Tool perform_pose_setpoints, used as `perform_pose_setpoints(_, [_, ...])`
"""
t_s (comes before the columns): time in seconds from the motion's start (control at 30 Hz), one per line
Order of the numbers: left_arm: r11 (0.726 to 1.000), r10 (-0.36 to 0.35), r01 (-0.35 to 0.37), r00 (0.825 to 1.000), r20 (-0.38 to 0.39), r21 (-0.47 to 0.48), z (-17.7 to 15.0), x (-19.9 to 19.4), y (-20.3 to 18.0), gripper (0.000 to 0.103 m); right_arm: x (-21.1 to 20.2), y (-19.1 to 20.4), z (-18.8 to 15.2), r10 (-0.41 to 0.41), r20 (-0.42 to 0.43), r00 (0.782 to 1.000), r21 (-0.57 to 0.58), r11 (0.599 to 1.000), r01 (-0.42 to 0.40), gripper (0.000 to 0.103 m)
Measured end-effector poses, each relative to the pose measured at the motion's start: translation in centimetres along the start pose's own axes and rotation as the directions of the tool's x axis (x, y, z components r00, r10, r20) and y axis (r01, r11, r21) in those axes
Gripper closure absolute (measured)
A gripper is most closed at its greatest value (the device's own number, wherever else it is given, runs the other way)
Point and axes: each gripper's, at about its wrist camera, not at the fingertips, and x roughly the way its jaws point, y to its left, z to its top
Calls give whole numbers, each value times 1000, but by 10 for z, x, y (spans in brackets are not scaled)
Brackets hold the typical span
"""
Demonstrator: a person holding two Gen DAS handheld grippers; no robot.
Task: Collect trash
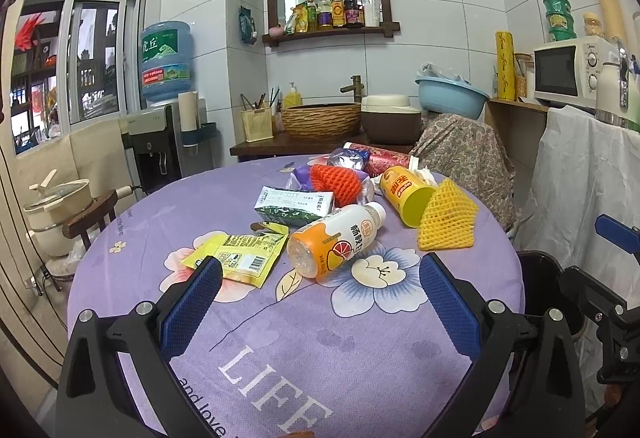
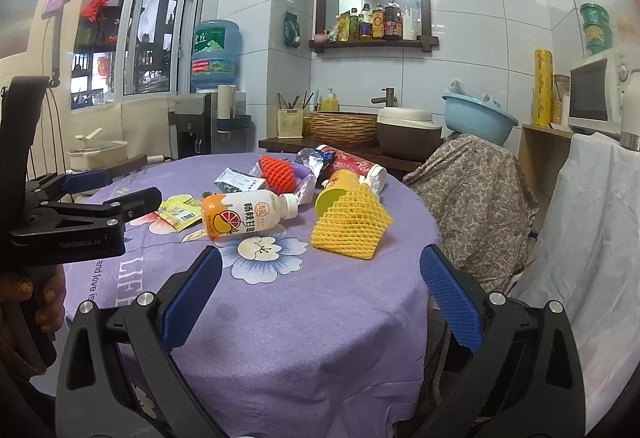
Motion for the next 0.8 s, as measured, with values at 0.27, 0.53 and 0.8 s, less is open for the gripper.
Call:
perform_pose_setpoints(0.27, [1000,9,-9,1000,19,4,2,-5,3,5,-3,2,1,3,7,1000,-1,1000,-3,5])
perform_pose_setpoints(0.53, [1000,-9,9,1000,-7,-10,0,-1,6,5,-2,5,-3,17,-10,1000,-15,1000,-17,5])
perform_pose_setpoints(0.8, [1000,-18,17,1000,-16,-20,0,0,8,5,-2,5,-2,25,-12,1000,-12,1000,-26,5])
